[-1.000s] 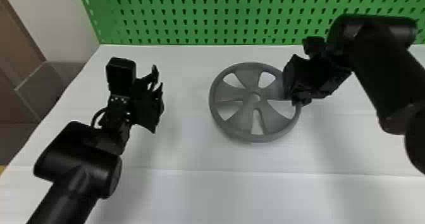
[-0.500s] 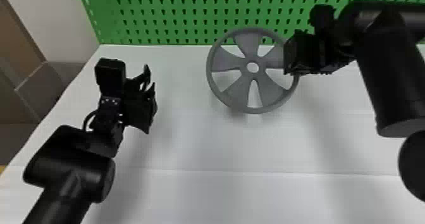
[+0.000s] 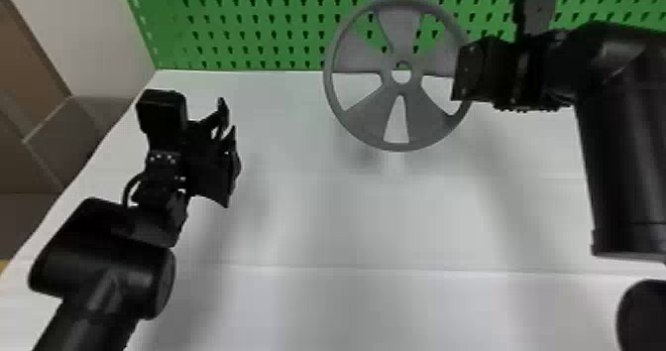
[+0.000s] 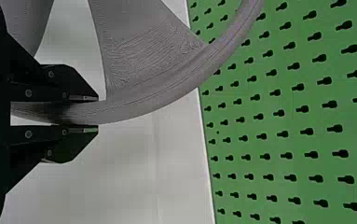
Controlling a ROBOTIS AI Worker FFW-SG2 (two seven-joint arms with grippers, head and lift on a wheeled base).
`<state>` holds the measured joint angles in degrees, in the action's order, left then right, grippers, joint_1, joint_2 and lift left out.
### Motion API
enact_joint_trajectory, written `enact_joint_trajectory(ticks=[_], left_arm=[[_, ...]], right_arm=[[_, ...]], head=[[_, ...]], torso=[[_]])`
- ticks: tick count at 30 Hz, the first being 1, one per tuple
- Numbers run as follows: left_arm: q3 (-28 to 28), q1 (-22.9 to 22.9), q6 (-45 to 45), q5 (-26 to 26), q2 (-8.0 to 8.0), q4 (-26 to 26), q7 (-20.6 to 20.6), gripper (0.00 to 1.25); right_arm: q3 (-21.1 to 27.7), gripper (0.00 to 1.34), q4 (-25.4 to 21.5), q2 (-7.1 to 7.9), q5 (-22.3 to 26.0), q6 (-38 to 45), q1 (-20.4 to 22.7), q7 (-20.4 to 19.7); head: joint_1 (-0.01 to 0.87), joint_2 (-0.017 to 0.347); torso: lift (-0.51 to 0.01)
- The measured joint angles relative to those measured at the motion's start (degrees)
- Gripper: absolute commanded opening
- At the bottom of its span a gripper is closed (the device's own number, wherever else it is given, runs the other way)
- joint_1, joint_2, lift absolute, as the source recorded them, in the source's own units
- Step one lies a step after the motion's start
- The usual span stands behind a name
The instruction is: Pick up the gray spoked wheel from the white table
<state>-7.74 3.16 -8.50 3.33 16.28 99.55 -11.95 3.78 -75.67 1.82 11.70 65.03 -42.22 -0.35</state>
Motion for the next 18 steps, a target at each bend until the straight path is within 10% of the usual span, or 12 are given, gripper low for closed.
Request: enact_joint_trajectory(ticks=[18], left_arm=[[1.3, -0.6, 0.9, 0.3, -1.53, 1.1, 0.0, 0.77]], right_arm=[[-1.9, 0.25, -14.2, 0.51, -1.2, -22.6, 15.6, 0.1]], head=[[0.779, 0.086]], torso=[[-0.093]])
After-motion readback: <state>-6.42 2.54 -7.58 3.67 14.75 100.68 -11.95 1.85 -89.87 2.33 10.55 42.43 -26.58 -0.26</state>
